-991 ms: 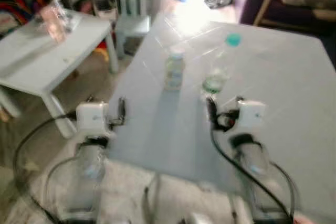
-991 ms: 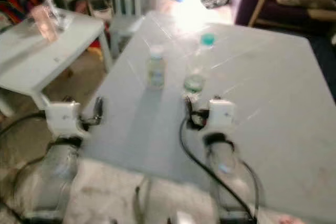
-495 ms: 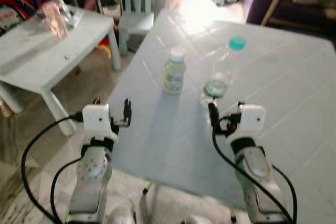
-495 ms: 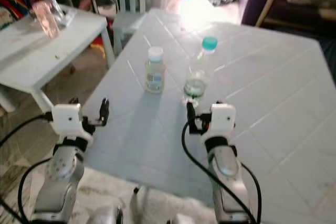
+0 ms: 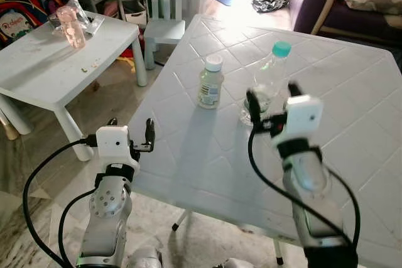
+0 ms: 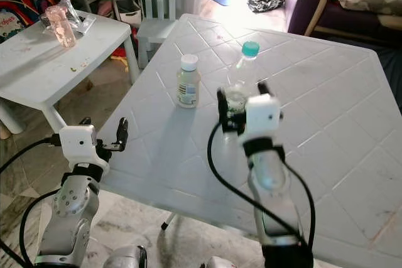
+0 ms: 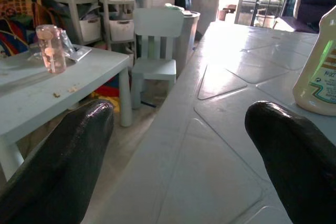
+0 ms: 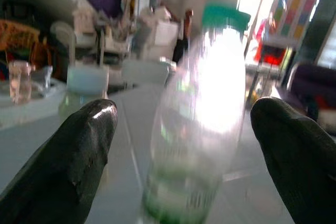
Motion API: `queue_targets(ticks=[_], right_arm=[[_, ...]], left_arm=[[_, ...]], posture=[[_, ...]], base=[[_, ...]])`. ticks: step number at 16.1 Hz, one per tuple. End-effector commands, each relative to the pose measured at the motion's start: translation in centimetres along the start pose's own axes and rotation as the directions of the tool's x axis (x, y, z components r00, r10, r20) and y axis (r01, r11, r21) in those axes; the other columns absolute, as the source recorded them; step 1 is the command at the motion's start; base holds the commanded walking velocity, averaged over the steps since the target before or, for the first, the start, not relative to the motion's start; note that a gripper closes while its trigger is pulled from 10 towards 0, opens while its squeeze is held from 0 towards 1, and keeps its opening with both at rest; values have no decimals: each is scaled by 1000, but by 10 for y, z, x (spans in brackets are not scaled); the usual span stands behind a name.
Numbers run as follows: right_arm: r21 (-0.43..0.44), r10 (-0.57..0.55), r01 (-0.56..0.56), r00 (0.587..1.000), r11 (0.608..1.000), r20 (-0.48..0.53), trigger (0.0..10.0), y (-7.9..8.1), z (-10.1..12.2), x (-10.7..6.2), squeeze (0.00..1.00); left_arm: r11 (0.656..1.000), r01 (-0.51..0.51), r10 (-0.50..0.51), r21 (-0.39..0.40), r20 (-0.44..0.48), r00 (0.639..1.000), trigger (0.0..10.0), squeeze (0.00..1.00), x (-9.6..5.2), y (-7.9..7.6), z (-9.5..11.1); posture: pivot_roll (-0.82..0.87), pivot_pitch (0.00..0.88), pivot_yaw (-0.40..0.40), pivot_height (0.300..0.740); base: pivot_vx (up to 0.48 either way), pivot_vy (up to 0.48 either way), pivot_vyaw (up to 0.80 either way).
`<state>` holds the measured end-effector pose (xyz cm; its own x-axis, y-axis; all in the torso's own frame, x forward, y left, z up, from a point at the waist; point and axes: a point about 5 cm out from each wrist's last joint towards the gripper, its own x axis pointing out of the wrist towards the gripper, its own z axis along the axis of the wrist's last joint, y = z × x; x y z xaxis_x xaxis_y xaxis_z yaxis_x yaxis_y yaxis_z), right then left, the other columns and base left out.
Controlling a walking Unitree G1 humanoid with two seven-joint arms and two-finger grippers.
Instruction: Restocking fridge
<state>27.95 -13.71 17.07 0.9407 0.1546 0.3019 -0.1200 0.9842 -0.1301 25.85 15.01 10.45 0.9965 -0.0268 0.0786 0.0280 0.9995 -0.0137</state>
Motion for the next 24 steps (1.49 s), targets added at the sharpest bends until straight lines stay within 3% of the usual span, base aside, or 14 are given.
queue_targets(ticks=[1,9,16,18,19,20,21,24], right_arm=[[-14,-23,23,999,1000,43,10000,-7,10,6,0],[-49,-81,86,991,995,102,10000,-31,26,32,0],[-38,-95,97,994,995,48,10000,-39,28,59,0],[6,-125,126,992,992,-24,10000,-45,24,70,0],[2,-121,121,992,993,-29,8235,-45,24,71,0],[-1,-110,110,993,994,-31,902,-44,24,72,0],[6,-102,102,994,995,-32,0,-42,24,74,0],[31,-89,90,996,995,-32,0,-38,27,76,0]], left_arm=[[1000,16,-16,-2,-4,1000,10000,0,1,-2,-1],[1000,21,-21,-6,0,1000,10000,0,3,-4,0],[1000,28,-28,-2,-12,1000,10000,0,3,-5,-3],[999,33,-33,-4,-15,999,10000,0,4,-7,-4],[999,34,-34,-5,-16,999,10000,0,4,-7,-4],[999,38,-38,-6,-16,999,10000,0,3,-8,-4],[999,41,-41,-5,-20,999,10000,0,3,-9,-6],[999,48,-48,-5,-24,999,10000,0,3,-9,-6]], posture=[[105,94,-47,740],[110,89,-51,740],[115,93,-51,740],[114,94,-52,740],[116,94,-52,740],[118,96,-52,740],[119,96,-52,740],[117,98,-51,740]], base=[[0,0,0],[0,0,0],[0,0,0],[0,0,0],[0,0,0],[0,0,0],[0,0,0],[0,0,0]])
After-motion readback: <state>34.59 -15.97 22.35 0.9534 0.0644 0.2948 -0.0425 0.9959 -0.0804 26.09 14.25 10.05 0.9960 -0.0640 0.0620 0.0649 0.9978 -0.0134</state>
